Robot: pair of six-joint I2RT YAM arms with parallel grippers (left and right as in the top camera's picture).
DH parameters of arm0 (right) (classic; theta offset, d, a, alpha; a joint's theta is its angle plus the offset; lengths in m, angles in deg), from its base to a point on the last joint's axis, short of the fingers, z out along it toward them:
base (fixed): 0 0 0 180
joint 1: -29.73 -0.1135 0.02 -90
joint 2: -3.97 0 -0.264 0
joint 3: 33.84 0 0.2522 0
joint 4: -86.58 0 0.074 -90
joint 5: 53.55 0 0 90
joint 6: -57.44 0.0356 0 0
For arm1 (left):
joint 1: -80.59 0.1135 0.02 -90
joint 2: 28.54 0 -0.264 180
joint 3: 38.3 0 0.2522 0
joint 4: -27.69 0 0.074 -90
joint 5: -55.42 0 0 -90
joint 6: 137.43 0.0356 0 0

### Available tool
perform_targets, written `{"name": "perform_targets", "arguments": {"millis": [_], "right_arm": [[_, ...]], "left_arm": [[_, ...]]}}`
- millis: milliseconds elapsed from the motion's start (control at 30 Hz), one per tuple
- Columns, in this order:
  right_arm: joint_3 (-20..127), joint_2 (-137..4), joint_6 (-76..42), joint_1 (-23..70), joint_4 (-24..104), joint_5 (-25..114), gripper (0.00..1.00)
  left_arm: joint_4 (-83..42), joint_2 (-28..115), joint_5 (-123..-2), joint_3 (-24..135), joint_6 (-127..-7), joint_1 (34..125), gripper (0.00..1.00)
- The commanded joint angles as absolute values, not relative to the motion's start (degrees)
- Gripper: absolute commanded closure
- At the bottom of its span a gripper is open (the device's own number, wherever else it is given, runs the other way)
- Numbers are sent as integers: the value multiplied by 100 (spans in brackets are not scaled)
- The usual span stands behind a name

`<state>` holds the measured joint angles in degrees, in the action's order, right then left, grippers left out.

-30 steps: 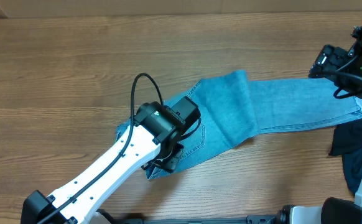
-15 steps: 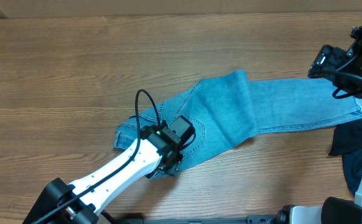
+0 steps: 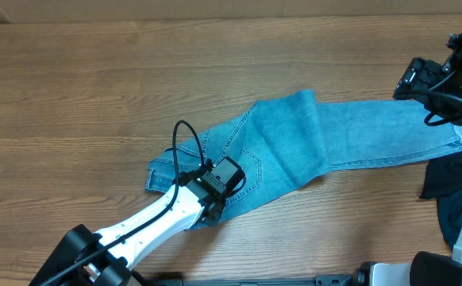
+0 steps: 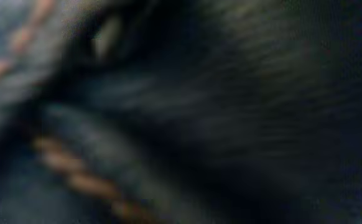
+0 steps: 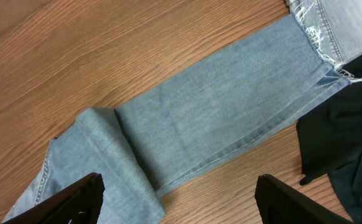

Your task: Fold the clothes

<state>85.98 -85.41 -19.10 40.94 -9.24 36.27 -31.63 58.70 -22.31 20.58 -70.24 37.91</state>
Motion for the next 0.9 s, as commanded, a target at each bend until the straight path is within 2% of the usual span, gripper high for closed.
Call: {"name": "perform_targets", "arguments": {"millis": [0, 100, 300, 433, 533, 567, 600, 633, 700, 800, 867], "right_arm": [[8600, -8541, -1899, 4111, -900, 3659, 19], [8600, -8541, -1902, 4111, -904, 3659, 20], [8600, -8541, -1897, 4111, -878, 3548, 24], [8600, -8541, -1877, 4111, -874, 3305, 25], [8600, -8541, -1877, 4111, -885, 3268, 25], [8600, -8541, -1877, 4111, -891, 3268, 25], [8600, -8541, -1877, 4111, -896, 3268, 25], [8600, -8541, -1877, 4111, -900, 3268, 25], [8600, -8541, -1877, 4111, -920, 3270, 25], [8600, -8541, -1877, 4111, -924, 3270, 25], [8600, -8541, -1877, 4111, -933, 3272, 25]], "left_arm": [[-3217, 5861, -2369, 2071, -6961, 3785, 96], [-3585, 5854, -2415, 2528, -6924, 3787, 96], [-4717, 5343, -2410, 4812, -6541, 4062, 96], [-4688, 4943, -2476, 5282, -7079, 5502, 96], [-4728, 5009, -3201, 5271, -7234, 6342, 95], [-4673, 5059, -3464, 5271, -7236, 6626, 84], [-4634, 5089, -3599, 5271, -7236, 6726, 82], [-4564, 5114, -3728, 5271, -7236, 6783, 83], [-4360, 5157, -3761, 5269, -7328, 6792, 96], [-3838, 5284, -3617, 5269, -7804, 6801, 96], [-3512, 5465, -2898, 5269, -8677, 6910, 96]]}}
